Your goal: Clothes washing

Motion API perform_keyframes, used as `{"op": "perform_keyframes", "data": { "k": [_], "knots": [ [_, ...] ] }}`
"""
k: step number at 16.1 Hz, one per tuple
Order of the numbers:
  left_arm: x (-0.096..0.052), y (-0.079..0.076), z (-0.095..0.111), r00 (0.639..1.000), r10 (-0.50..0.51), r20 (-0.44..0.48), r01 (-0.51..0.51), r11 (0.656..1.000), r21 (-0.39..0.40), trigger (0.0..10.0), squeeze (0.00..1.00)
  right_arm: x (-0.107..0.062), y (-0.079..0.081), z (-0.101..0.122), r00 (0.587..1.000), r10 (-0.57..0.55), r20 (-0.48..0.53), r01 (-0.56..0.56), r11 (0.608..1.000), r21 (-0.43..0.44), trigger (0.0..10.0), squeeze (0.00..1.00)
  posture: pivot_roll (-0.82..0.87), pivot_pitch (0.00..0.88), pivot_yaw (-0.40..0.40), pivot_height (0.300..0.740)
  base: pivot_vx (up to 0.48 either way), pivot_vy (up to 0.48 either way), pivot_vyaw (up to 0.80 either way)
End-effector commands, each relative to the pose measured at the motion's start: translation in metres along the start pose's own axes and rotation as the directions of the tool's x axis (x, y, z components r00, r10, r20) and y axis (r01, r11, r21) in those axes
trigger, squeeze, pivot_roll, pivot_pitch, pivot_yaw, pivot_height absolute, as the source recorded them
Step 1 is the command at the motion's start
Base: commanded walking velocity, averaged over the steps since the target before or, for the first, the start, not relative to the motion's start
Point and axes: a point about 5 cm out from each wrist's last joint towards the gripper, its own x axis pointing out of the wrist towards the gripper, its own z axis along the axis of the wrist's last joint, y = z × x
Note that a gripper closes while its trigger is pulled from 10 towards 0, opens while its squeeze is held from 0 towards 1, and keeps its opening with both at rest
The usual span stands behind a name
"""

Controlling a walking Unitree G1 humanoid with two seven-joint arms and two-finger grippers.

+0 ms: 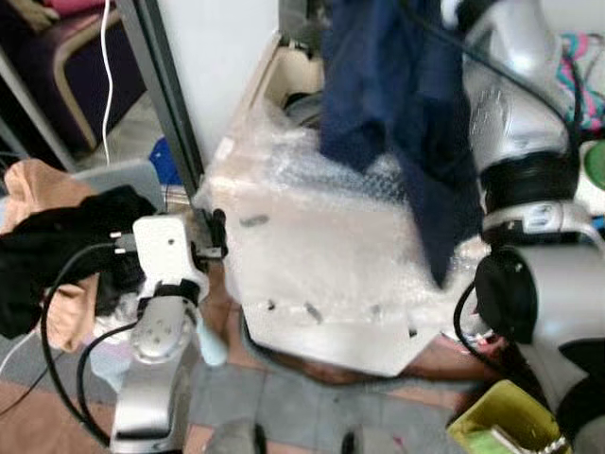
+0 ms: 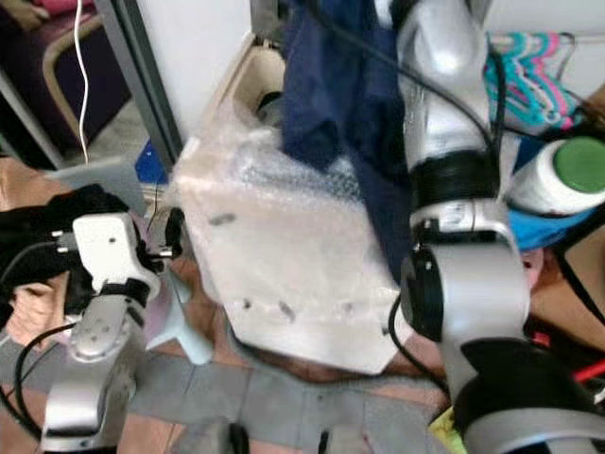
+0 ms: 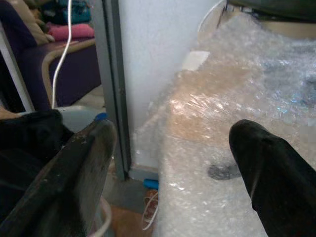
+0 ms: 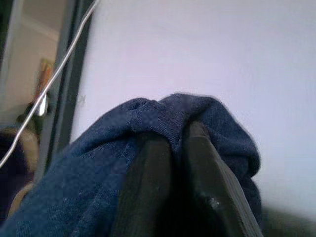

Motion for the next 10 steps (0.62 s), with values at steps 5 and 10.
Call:
{"op": "perform_keyframes", "data": {
  "k": [5, 10],
  "knots": [
    [0.009, -0.003, 0.002, 1.0, 0.015, 0.012, -0.016, 0.999, 0.039, 10.0, 0.0, -0.075, 0.053, -0.085, 0.93, 0.194, -0.313, -0.184, 0.981, 0.06, 10.0, 1.0, 0.0, 0.027, 0.006, 0.74, 0.0, 0.0, 0.0],
    [0.022, -0.004, 0.023, 0.995, 0.039, 0.09, -0.044, 0.997, 0.055, 10.0, 0.0, -0.113, 0.02, -0.07, 0.964, 0.042, -0.261, -0.054, 0.998, -0.039, 10.0, 1.0, 0.0, 0.046, 0.006, 0.74, 0.0, 0.0, 0.0]
  ]
}}
